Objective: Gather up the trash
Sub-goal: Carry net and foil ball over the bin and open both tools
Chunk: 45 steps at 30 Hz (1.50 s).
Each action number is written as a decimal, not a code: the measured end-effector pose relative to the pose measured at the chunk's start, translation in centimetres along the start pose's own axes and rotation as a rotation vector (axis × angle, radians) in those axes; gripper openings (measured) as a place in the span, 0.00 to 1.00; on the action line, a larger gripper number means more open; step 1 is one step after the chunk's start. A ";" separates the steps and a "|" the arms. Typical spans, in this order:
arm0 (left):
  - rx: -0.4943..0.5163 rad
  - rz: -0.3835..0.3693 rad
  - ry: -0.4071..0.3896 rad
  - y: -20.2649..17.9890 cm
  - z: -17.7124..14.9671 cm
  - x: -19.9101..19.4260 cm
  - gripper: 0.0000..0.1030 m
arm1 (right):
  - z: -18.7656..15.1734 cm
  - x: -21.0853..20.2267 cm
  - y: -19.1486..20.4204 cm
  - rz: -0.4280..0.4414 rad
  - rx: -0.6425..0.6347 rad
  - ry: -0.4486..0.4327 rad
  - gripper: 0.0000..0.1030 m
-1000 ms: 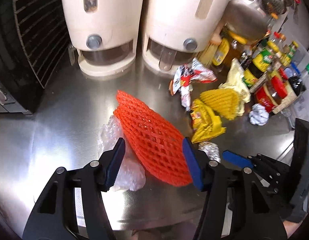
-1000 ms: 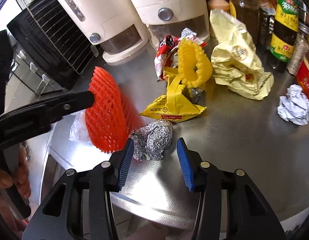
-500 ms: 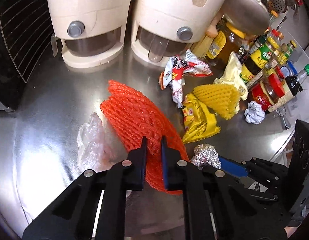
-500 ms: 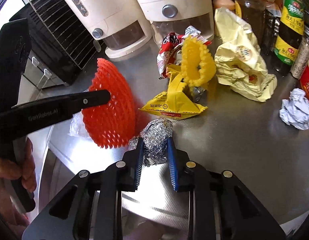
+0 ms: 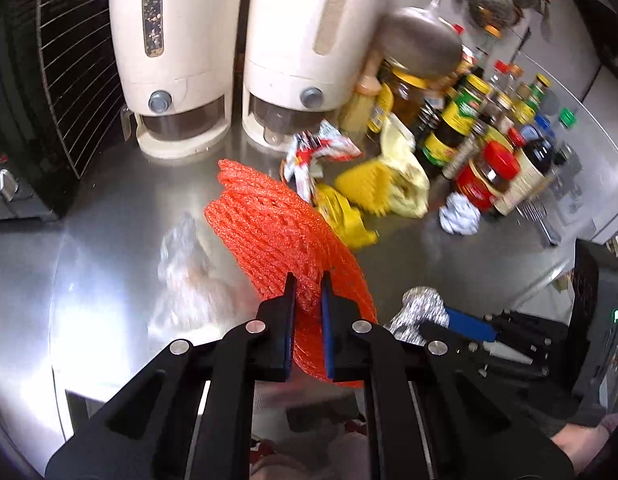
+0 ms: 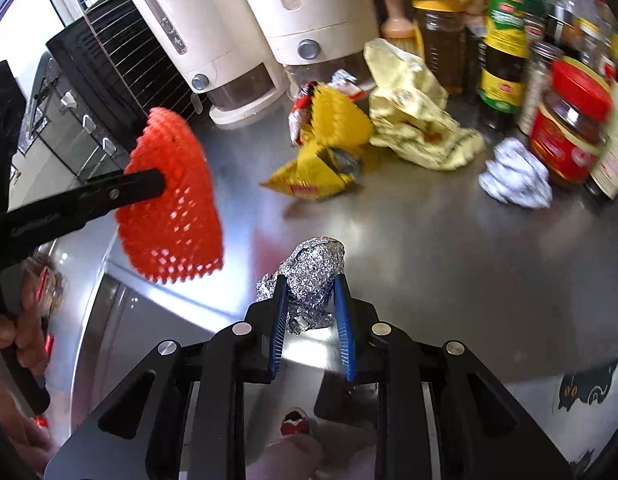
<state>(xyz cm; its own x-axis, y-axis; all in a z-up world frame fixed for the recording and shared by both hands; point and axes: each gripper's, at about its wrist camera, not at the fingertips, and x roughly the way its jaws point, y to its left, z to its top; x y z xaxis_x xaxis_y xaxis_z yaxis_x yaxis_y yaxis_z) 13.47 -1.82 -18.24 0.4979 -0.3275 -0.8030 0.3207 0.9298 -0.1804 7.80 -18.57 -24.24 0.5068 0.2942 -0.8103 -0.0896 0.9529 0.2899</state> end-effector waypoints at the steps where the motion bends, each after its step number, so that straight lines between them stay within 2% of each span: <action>1: -0.001 -0.001 0.003 -0.3 -0.9 -0.4 0.09 | -0.8 -0.6 -0.1 0.000 0.004 0.001 0.23; 11: -0.001 -0.059 0.074 -2.0 -9.9 -2.2 0.09 | -7.4 -3.7 -1.1 -0.009 0.038 0.045 0.23; 15: 0.007 -0.096 0.127 -2.7 -13.2 -1.5 0.09 | -10.1 -3.6 -1.7 -0.022 0.061 0.081 0.23; 18: 0.025 -0.098 0.175 -3.1 -15.5 -0.2 0.09 | -12.1 -2.8 -2.2 -0.033 0.083 0.120 0.23; 25: 0.038 -0.118 0.266 -3.4 -20.6 5.0 0.09 | -16.8 0.9 -3.9 -0.080 0.111 0.210 0.23; 34: 0.039 -0.087 0.342 -2.5 -25.5 13.0 0.09 | -19.9 7.1 -6.5 -0.105 0.210 0.286 0.23; 45: 0.018 -0.099 0.420 -1.3 -27.1 20.6 0.09 | -20.4 14.1 -8.3 -0.137 0.285 0.338 0.23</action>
<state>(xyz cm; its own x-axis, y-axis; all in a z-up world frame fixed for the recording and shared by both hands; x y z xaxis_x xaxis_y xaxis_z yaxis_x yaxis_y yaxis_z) 1.48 -5.26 -49.89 0.0942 -0.3151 -0.9444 0.3667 0.8929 -0.2613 -1.84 -20.77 -48.49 0.1851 0.2198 -0.9578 0.2220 0.9401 0.2587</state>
